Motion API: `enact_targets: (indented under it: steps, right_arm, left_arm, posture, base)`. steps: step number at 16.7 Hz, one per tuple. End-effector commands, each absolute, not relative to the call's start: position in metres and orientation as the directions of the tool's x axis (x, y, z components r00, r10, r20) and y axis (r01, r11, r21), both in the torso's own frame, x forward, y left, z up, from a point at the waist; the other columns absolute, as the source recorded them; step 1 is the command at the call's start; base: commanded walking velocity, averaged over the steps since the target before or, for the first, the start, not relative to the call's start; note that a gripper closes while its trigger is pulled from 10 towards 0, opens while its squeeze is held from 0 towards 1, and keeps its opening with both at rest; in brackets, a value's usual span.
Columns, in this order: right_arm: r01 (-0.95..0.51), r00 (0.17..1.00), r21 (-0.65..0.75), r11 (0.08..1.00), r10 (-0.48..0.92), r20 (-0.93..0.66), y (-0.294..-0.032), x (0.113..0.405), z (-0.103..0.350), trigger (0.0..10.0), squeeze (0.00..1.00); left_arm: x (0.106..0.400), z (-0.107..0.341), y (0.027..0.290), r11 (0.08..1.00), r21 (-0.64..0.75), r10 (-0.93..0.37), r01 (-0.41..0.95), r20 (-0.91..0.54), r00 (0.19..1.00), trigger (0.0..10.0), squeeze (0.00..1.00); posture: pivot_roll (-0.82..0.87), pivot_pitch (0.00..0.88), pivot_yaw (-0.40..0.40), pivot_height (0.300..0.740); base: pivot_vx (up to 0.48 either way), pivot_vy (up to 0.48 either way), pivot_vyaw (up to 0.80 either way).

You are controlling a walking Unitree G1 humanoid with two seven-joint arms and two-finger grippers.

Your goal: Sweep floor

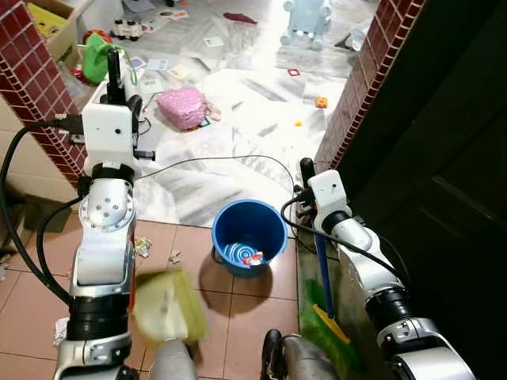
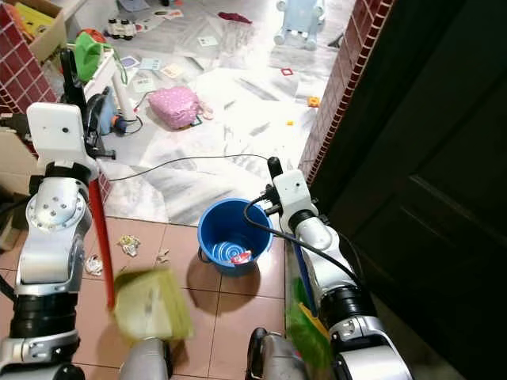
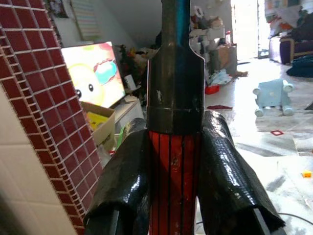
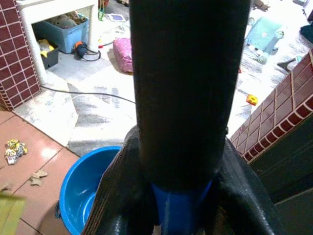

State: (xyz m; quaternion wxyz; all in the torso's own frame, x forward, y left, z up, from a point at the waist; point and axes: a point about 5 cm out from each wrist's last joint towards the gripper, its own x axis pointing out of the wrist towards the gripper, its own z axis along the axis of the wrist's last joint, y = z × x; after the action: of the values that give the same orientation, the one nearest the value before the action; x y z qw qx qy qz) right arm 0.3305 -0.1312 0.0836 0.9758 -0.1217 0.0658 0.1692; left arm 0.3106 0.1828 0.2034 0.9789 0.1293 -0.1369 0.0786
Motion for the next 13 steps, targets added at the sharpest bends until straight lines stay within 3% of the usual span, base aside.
enact_targets:
  steps: [1, 9, 13]
  right_arm:
    - [-0.353, 0.932, -0.158, 0.922, 0.332, -0.145, -0.129, 0.331, 0.087, 10.0, 0.00]
    - [-0.398, 0.916, -0.131, 0.908, 0.384, -0.118, -0.118, 0.333, 0.091, 10.0, 0.00]
    - [-0.396, 0.918, -0.119, 0.910, 0.388, -0.085, -0.115, 0.334, 0.098, 10.0, 0.00]
  left_arm:
    - [0.301, 0.214, 0.172, 0.957, 0.227, 0.091, -0.180, 0.354, 0.931, 10.0, 0.00]
    - [0.282, 0.162, 0.144, 0.978, 0.180, 0.061, -0.101, 0.218, 0.974, 10.0, 0.00]
    - [0.278, 0.158, 0.140, 0.982, 0.159, 0.067, -0.099, 0.193, 0.979, 10.0, 0.00]
  posture:
    - [0.02, 0.127, -0.032, 0.740]
    - [0.02, 0.124, -0.037, 0.740]
    - [0.01, 0.128, -0.046, 0.740]
  base:
    - [0.000, 0.480, 0.00]
    - [0.000, 0.480, 0.00]
    - [0.000, 0.480, 0.00]
